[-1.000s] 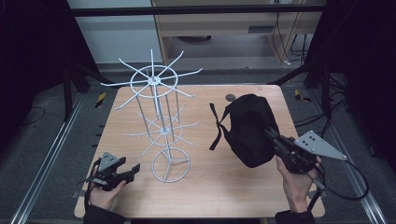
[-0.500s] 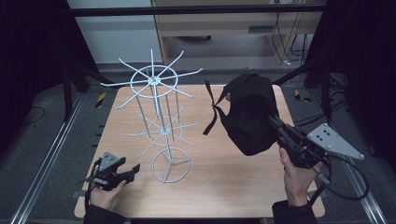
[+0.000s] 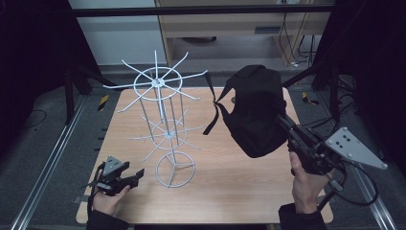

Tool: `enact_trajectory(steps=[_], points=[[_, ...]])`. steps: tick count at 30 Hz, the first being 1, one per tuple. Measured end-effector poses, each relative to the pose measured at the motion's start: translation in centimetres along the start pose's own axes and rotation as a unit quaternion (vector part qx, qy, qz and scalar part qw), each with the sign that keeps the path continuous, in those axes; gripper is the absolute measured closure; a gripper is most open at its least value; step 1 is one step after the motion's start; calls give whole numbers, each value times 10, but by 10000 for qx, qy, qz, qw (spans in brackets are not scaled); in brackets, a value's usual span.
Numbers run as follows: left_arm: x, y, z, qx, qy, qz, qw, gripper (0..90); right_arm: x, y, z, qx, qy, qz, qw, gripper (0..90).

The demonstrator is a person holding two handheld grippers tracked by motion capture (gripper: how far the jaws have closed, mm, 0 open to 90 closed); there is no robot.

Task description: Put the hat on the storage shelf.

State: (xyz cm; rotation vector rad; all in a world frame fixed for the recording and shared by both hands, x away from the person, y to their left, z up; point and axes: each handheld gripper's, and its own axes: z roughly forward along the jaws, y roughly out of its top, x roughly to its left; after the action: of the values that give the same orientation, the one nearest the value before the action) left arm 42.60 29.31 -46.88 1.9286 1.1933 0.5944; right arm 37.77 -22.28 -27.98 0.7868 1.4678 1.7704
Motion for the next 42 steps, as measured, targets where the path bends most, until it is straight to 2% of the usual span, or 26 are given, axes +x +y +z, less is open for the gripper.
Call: enact_trajectory(steps=[7,12,16,22,25,28,30,33,38,42], points=[[0,0,0,16,3,19,10000,317,1,15,-19,-444,26,55,9990,882],[-1,0,1,29,0,19,10000,316,5,27,-25,-721,105,104,9973,882],[-1,0,1,38,-3,31,10000,316,10,32,-22,-821,218,114,9963,882],[-1,0,2,51,-10,41,10000,315,19,38,-12,-943,441,273,9942,882],[-1,0,2,44,-9,36,10000,315,26,41,-3,-977,638,331,9926,882],[-1,0,2,37,-6,55,10000,315,34,41,6,-966,840,440,9908,882],[-2,0,2,34,-7,58,10000,315,38,39,13,-895,898,439,9910,882],[-2,0,2,34,-9,61,10000,314,43,30,24,-704,904,409,9926,882],[-2,0,2,57,0,67,10000,313,40,9,36,-430,853,602,9936,881],[-2,0,2,58,1,70,10000,313,38,-6,40,-304,833,770,9931,878]])
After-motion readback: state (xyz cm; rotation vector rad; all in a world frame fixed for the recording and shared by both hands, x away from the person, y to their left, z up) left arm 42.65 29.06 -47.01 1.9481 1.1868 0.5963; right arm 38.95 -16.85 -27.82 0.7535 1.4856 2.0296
